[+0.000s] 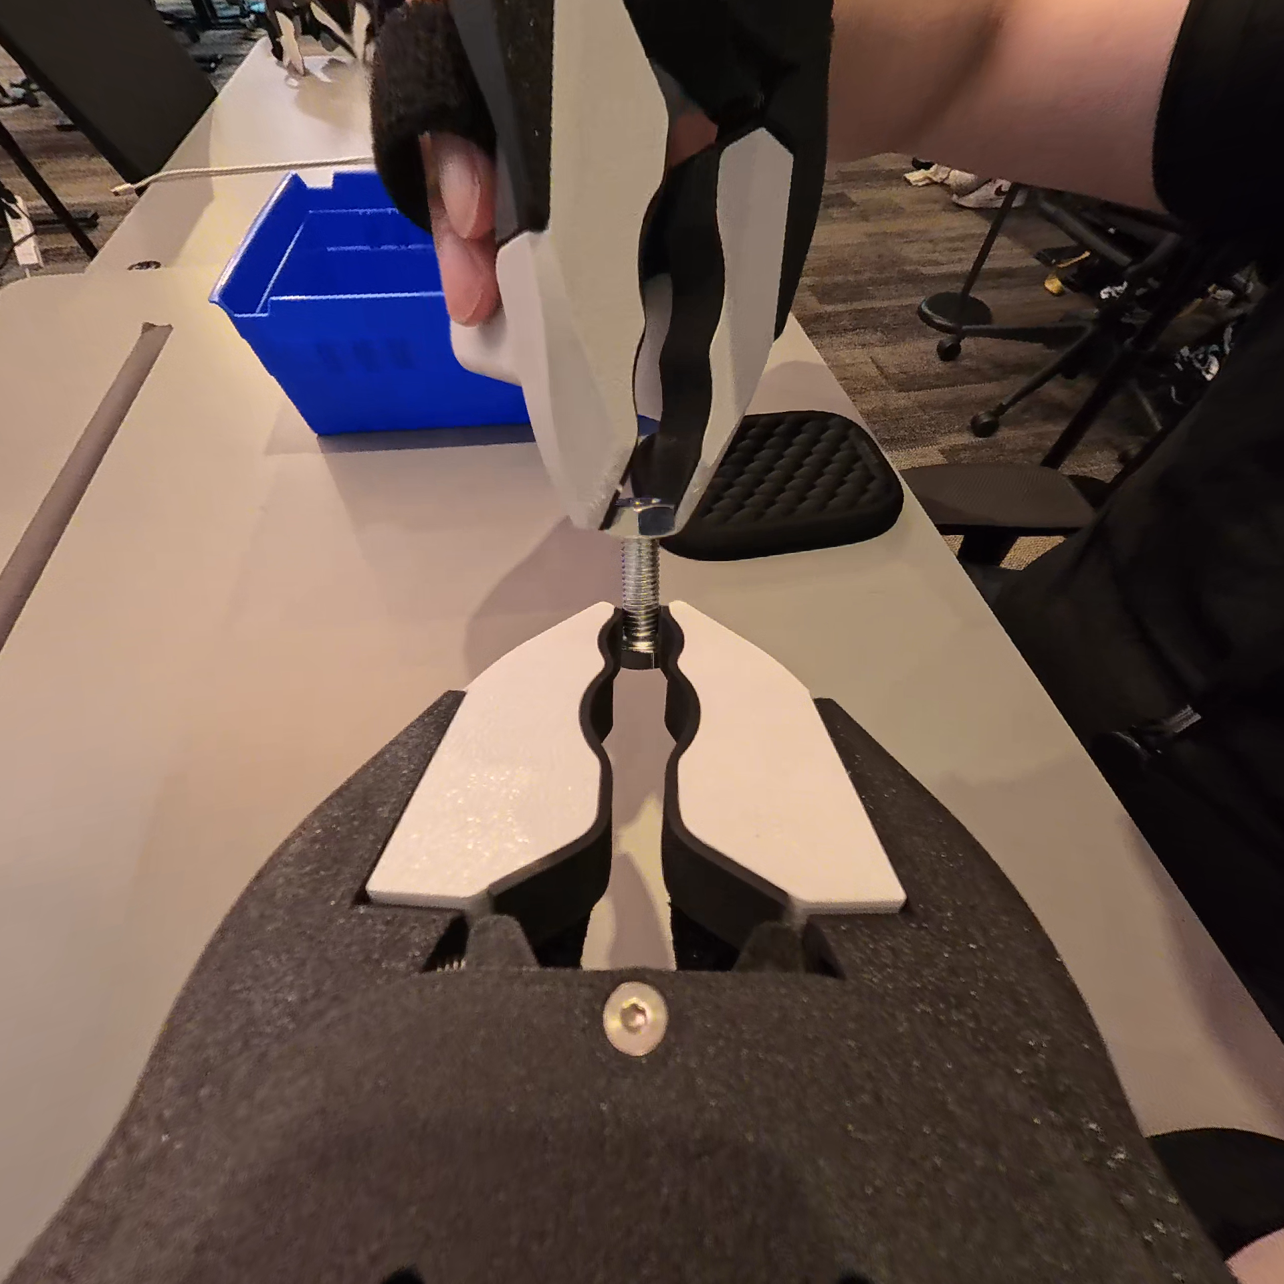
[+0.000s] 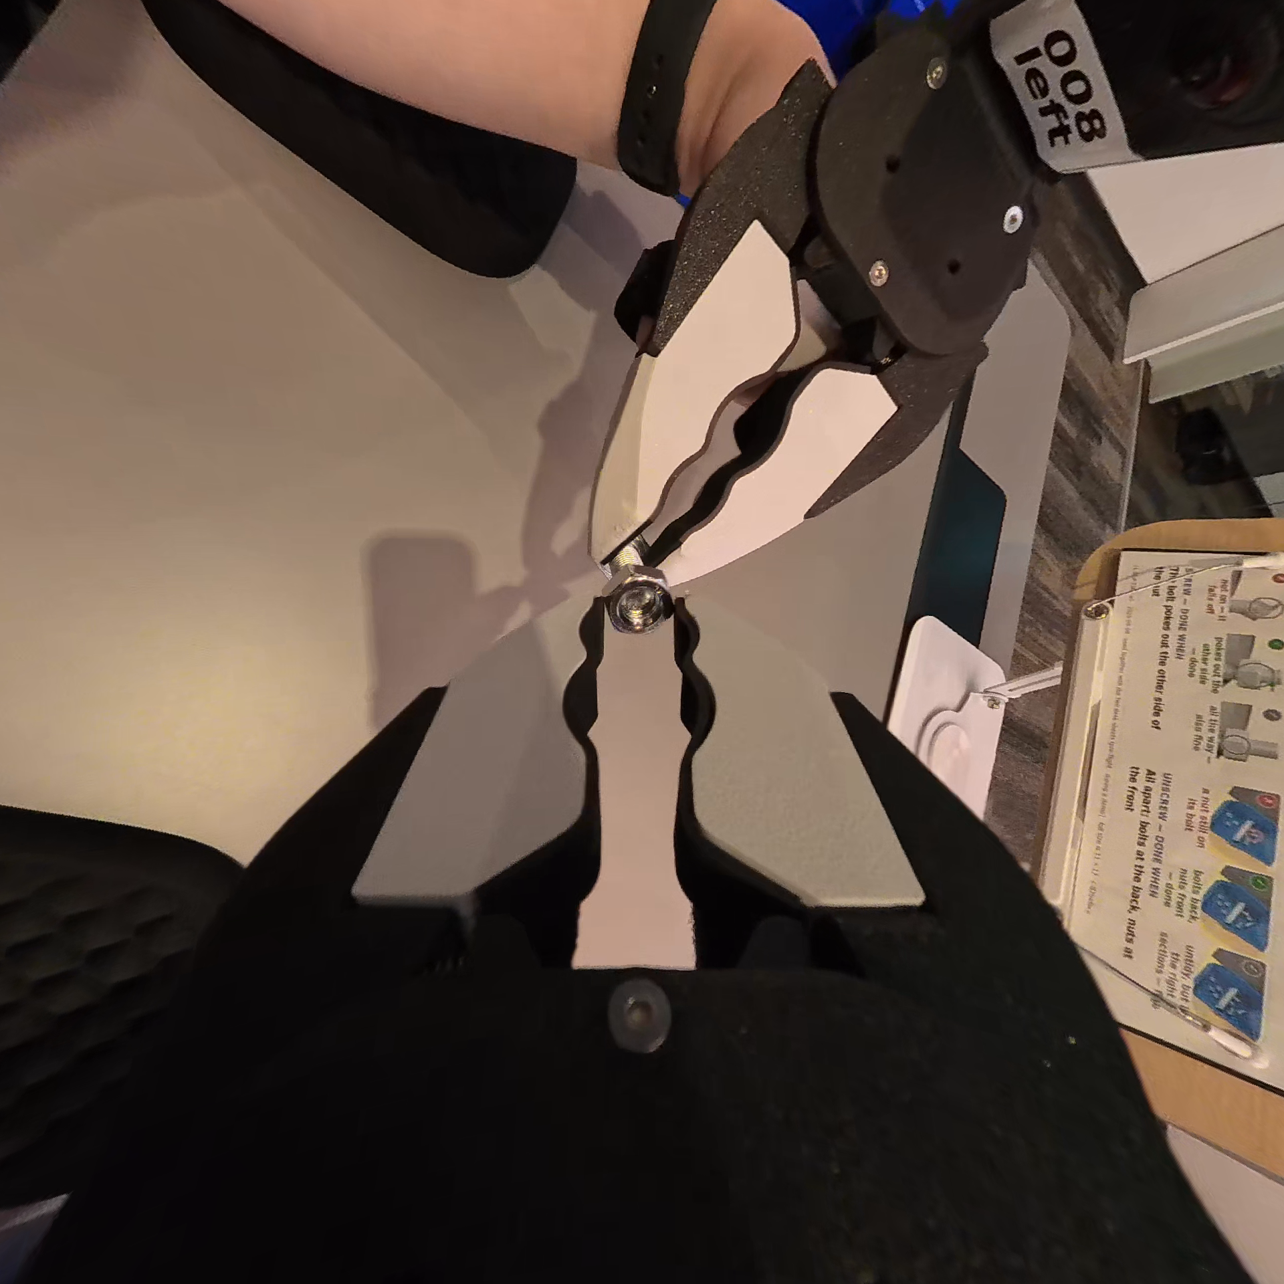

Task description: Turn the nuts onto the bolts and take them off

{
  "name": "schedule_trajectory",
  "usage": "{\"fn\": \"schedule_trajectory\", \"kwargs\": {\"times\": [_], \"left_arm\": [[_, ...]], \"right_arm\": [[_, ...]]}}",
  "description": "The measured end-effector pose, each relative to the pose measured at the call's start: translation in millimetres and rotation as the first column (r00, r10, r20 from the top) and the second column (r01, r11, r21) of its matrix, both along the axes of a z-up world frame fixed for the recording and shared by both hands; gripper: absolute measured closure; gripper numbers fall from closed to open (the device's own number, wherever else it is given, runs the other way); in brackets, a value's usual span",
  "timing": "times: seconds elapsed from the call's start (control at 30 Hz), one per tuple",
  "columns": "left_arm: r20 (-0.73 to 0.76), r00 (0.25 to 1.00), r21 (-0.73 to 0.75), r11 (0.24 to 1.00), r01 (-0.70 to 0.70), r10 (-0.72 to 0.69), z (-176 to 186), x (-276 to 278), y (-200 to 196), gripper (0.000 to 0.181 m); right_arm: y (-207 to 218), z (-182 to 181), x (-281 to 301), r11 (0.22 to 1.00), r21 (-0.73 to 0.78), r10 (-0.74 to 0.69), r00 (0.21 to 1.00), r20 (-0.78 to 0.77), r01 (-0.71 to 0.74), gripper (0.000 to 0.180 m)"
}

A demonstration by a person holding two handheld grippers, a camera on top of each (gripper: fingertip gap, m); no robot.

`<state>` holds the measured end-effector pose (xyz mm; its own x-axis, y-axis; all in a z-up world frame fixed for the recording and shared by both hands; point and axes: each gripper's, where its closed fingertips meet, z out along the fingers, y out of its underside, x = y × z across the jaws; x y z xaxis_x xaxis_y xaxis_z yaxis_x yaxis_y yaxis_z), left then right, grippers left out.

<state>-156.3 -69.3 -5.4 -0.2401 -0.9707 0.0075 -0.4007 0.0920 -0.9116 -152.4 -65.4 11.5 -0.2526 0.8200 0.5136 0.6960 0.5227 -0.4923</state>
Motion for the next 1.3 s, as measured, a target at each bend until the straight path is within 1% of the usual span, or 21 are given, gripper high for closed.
{"fn": "schedule_trajectory", "kwargs": {"times": [0.03,0.13,0.23,0.3,0.4,0.47,0.5,0.57,0.6,0.63,0.73,0.83,0.9,0.97,1.03,1.1,1.23,1.3], "left_arm": [[-0.006,1.000,0.011,1.000,-0.014,0.014,-1.1,0.6,2.2,0.171],[-0.023,0.998,0.029,0.998,-0.054,0.054,-4.6,1.1,9.5,0.171],[-0.022,0.995,0.034,0.994,-0.099,0.100,-5.4,0.2,18.8,0.171],[-0.014,0.992,0.035,0.991,-0.125,0.126,-4.3,-0.3,23.9,0.172],[-0.013,0.988,0.043,0.987,-0.153,0.154,-3.5,-0.5,28.7,0.171],[-0.014,0.986,0.046,0.985,-0.166,0.167,-3.5,0.1,30.6,0.171],[-0.014,0.986,0.046,0.985,-0.167,0.167,-3.5,0.2,30.6,0.171],[-0.012,0.986,0.044,0.985,-0.164,0.165,-3.2,0.2,30.2,0.171],[-0.010,0.987,0.041,0.986,-0.161,0.162,-2.8,0.2,29.7,0.171],[-0.006,0.987,0.037,0.987,-0.158,0.159,-2.1,0.1,29.3,0.171],[-0.009,0.989,0.025,0.989,-0.144,0.144,-2.2,-1.3,27.0,0.171],[-0.016,0.993,0.019,0.993,-0.117,0.118,-3.1,-1.1,22.0,0.171],[-0.016,0.996,0.012,0.996,-0.090,0.090,-2.8,-0.4,16.6,0.171],[-0.013,0.997,0.010,0.997,-0.071,0.071,-1.9,0.2,12.7,0.171],[-0.009,0.999,0.002,0.999,-0.046,0.046,-0.8,0.3,7.8,0.171],[-0.009,0.999,-0.001,0.999,-0.036,0.036,-0.5,0.7,5.6,0.171],[-0.010,0.999,-0.001,0.999,-0.032,0.032,-1.2,1.5,5.0,0.171],[-0.005,0.999,-0.003,0.999,-0.034,0.034,-0.7,0.8,6.0,0.172]], "right_arm": [[1.0,-0.9,0.7,1.000,-0.009,-0.014,1.000,0.005,0.014,0.161],[7.8,-5.4,2.8,0.990,-0.071,-0.120,0.993,0.016,0.121,0.162],[16.1,-7.5,2.4,0.939,-0.190,-0.294,0.956,-0.015,0.286,0.162],[20.4,-6.1,0.7,0.878,-0.288,-0.413,0.909,-0.054,0.381,0.162],[25.3,-5.4,-0.1,0.732,-0.475,-0.587,0.806,-0.076,0.488,0.161],[27.2,-5.6,0.5,0.626,-0.587,-0.668,0.742,-0.064,0.513,0.162],[27.5,-5.6,0.5,0.592,-0.624,-0.687,0.724,-0.061,0.510,0.162],[27.3,-5.8,0.6,0.564,-0.660,-0.698,0.714,-0.060,0.496,0.162],[26.5,-4.6,-0.1,0.583,-0.654,-0.684,0.726,-0.075,0.482,0.162],[25.0,-3.3,-0.9,0.624,-0.625,-0.656,0.749,-0.094,0.468,0.159],[20.4,0.8,-1.9,0.758,-0.484,-0.554,0.823,-0.125,0.437,0.133],[15.0,8.2,-3.4,0.881,-0.322,-0.407,0.902,-0.143,0.347,0.136],[8.6,6.6,-2.4,0.945,-0.208,-0.279,0.955,-0.105,0.253,0.139],[12.9,5.6,0.8,0.976,-0.071,-0.209,0.975,-0.071,0.204,0.141],[9.0,4.1,1.0,0.992,-0.014,-0.126,0.991,-0.047,0.125,0.143],[6.5,3.5,0.4,0.997,0.001,-0.080,0.996,-0.039,0.080,0.147],[7.6,4.1,-0.6,0.998,0.042,-0.045,0.999,-0.028,0.046,0.153],[5.3,1.7,-0.7,0.999,0.016,-0.046,0.999,-0.012,0.046,0.162]]}}
